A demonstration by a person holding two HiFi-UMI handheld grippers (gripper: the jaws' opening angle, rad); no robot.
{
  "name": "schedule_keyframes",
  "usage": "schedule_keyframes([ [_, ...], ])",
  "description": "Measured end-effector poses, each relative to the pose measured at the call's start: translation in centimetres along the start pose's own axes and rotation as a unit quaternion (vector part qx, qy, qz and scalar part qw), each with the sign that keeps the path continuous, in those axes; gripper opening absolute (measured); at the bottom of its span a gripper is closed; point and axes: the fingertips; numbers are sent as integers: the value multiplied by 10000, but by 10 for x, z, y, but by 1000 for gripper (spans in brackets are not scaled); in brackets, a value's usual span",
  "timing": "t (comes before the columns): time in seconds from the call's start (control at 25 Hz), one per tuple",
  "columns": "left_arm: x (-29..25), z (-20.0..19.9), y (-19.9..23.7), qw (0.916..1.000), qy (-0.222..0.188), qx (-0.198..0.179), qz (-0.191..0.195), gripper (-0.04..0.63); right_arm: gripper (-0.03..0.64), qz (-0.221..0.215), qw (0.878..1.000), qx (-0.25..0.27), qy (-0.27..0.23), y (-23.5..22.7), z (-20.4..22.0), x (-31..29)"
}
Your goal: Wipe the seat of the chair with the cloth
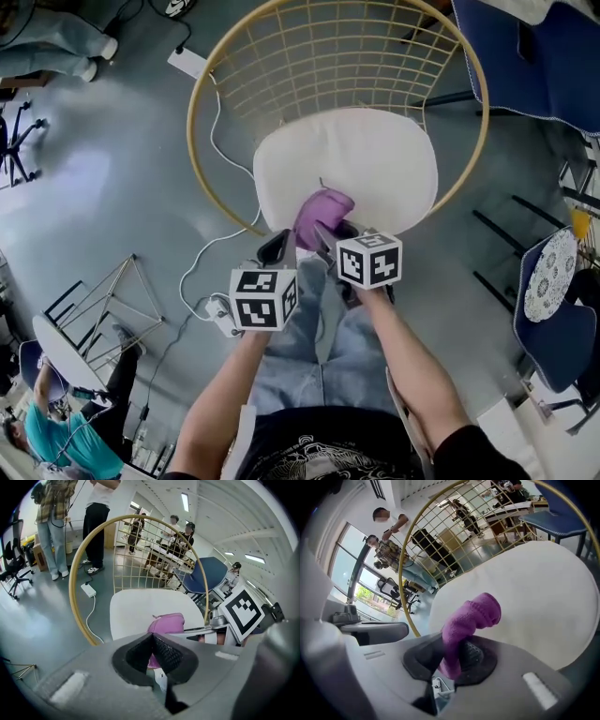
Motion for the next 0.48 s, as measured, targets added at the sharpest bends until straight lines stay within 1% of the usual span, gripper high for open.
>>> schedule_keyframes([
  [0.32,-20,2,-41,9999,93,-96,-8,-3,61,161,9998,-17,-62,-46,5,27],
  [0.48,-38,9,-73,9998,109,-135,-37,-3,61,213,9997,1,-112,-82,10,49],
])
Point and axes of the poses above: the fingertips, and each gripper's own axes: x backward along the fingers, y to its left, z out of its underside, and after that the axes turned 5 degrees about y, right-handed
